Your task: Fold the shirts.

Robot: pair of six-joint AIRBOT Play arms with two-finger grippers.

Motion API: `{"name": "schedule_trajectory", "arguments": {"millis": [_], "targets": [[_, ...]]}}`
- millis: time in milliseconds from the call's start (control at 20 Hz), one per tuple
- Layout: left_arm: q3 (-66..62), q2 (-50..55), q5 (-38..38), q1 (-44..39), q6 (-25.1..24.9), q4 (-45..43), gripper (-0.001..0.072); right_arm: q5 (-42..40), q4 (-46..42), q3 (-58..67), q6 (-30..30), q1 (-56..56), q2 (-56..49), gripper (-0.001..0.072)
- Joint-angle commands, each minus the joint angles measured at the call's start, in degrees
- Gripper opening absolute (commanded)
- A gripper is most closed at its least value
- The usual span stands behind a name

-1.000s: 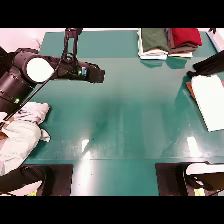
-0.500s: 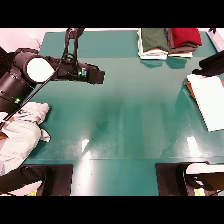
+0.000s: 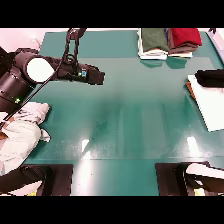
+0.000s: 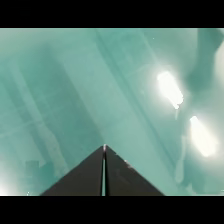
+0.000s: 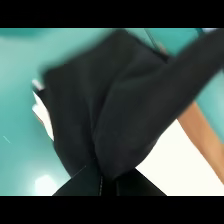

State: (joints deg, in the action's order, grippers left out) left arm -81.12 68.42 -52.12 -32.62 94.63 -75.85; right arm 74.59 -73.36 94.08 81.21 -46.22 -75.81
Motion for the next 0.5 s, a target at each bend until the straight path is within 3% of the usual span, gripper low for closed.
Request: {"name": "schedule_trajectory", "arguments": {"millis": [0, 100, 150, 250, 300, 350, 450], "targets": [[-0.02, 0.02, -0.04, 0.0, -0.63, -0.02, 0.0029, 1.73, -3.41, -12.87, 0.83, -3.76, 6.34, 0.002], [0.0, 0.02, -0.11, -0.02, -0.66, -0.04, 0.0029, 1.68, -3.45, -19.28, 0.81, -6.34, 8.94, 0.0027], [0.0, 0.02, -0.31, 0.0, -0.7, -0.04, 0.0029, 1.46, -4.04, -21.94, 0.81, -7.69, 9.99, 0.0104], [-0.02, 0.02, -0.57, 0.0, -1.77, -0.02, 0.0029, 1.46, -8.17, -25.16, 0.81, -9.94, 11.21, 0.0392], [0.0, 0.02, -0.61, 0.0, -2.08, -0.02, 0.0029, 1.66, -9.86, -25.55, 0.81, -10.95, 11.52, 0.0494], [0.0, 0.02, -0.59, 0.0, -2.1, -0.04, 0.0029, 2.23, -10.36, -24.83, 0.81, -12.07, 11.52, 0.0531], [0.0, 0.02, -0.68, 0.0, -2.1, -0.02, 0.0029, 2.78, -9.99, -21.2, 0.85, -12.98, 11.52, 0.0531]]}}
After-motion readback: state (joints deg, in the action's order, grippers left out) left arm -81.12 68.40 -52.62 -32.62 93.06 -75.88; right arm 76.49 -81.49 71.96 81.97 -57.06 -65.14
